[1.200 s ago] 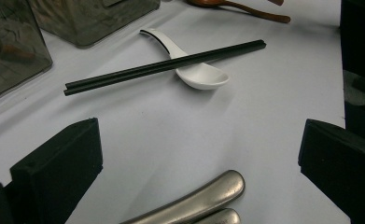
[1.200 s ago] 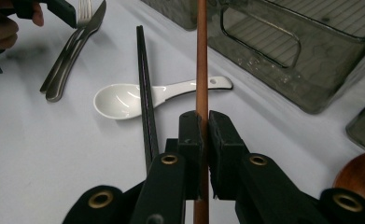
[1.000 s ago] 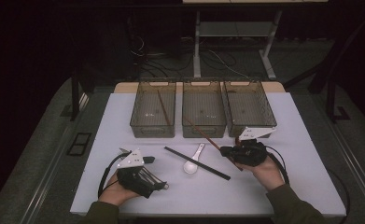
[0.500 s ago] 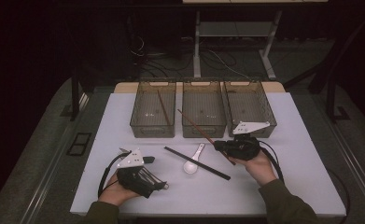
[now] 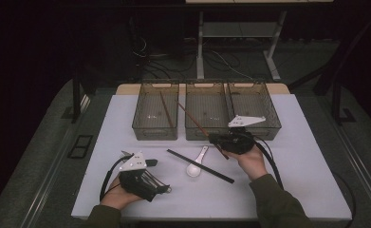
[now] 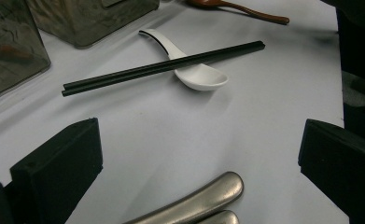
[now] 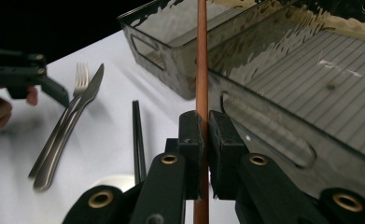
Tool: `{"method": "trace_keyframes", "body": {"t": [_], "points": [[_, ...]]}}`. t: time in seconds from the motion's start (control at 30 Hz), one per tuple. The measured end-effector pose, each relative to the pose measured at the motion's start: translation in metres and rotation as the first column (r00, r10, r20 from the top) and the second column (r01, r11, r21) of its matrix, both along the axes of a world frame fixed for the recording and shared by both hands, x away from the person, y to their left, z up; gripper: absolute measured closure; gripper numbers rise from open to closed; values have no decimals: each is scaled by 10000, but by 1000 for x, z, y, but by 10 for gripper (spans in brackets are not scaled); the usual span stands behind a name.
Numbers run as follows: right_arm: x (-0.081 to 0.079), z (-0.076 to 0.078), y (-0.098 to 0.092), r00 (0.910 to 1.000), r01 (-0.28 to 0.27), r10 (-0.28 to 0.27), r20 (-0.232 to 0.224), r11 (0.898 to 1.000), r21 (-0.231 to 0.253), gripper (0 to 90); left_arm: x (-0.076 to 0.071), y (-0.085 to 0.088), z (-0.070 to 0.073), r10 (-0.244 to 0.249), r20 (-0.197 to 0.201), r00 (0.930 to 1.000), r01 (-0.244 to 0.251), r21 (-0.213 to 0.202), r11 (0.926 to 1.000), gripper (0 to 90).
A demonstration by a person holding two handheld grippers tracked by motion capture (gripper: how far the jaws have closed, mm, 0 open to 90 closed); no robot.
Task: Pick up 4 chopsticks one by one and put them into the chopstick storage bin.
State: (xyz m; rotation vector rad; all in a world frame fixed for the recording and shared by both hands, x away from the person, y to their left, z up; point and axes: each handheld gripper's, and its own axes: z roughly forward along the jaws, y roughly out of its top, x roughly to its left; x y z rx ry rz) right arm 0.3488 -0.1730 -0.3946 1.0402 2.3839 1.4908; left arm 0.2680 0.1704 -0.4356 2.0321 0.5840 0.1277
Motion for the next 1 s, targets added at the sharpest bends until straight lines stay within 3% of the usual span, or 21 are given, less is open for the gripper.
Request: {"method": "trace_keyframes", "body": {"t": [0.63,1.0], "points": [[40,16,43,9993,373,-373,-29,9991,189,843,-1,0,1,16,-19,10000,-17,-193,9998,0],[61,26,67,9979,642,-646,110,9974,324,842,0,1,1,-5,46,10000,5,-60,10000,0]]}}
